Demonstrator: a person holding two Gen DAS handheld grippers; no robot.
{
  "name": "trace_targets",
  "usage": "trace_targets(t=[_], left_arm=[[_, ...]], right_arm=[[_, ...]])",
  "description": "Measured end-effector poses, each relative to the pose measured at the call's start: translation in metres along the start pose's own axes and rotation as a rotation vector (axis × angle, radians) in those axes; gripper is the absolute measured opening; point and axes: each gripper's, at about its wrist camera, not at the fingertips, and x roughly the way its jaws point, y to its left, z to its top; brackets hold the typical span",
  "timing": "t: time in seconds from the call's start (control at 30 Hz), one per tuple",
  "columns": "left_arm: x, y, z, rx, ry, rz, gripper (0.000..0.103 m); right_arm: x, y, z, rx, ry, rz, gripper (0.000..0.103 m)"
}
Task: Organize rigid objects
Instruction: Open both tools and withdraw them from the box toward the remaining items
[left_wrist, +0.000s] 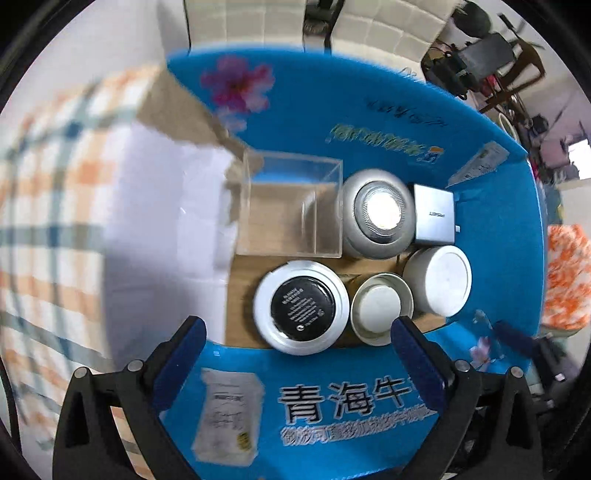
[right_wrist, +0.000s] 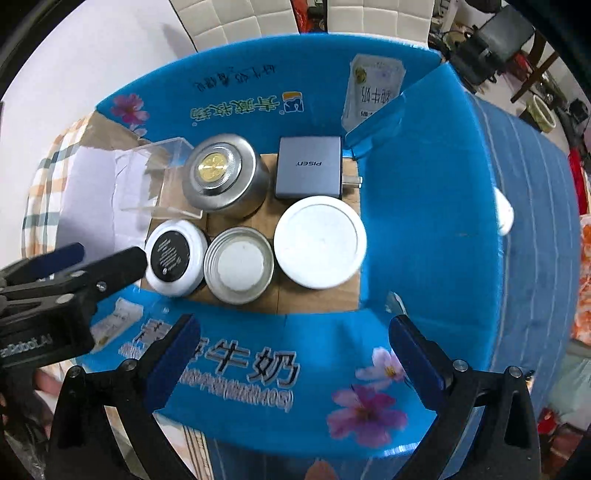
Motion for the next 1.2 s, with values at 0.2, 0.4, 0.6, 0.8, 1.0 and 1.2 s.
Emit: trace_targets(t=[0.2, 0.4, 0.6, 0.8, 1.0, 1.2], left_arm=[[-0.040, -0.004, -0.021, 0.018, -0.091, 0.048, 0.103], [-0.066, -0.009, -0.032, 0.027, -0.166, 0.081, 0.103], [-0.087, -0.017, -0.040, 0.030, -0.250, 0.113, 0.103], [-0.115, -0.028, -0.059, 0.040, -0.296, 0.129, 0.103], [-0.143, -0.042, -0.077, 0.052, -0.352, 0.144, 0.103], [-0.167, -0.052, -0.092, 0.053, -0.380, 0.142, 0.103]], right_arm=[[-0.036, -0.001, -0.021, -0.024, -0.044, 0.020, 0.103], [-0.078, -0.002, -0.042, -0.042, -0.094, 0.022, 0.103], [-0.117, 0.002, -0.060, -0.060, -0.164, 0.022, 0.103], [-0.157, 0.006, -0.079, -0.080, -0.234, 0.013, 0.103], [-0.191, -0.005, -0.099, -0.067, -0.285, 0.042, 0.103], [-0.214, -0.016, -0.113, -0.071, -0.318, 0.076, 0.103]])
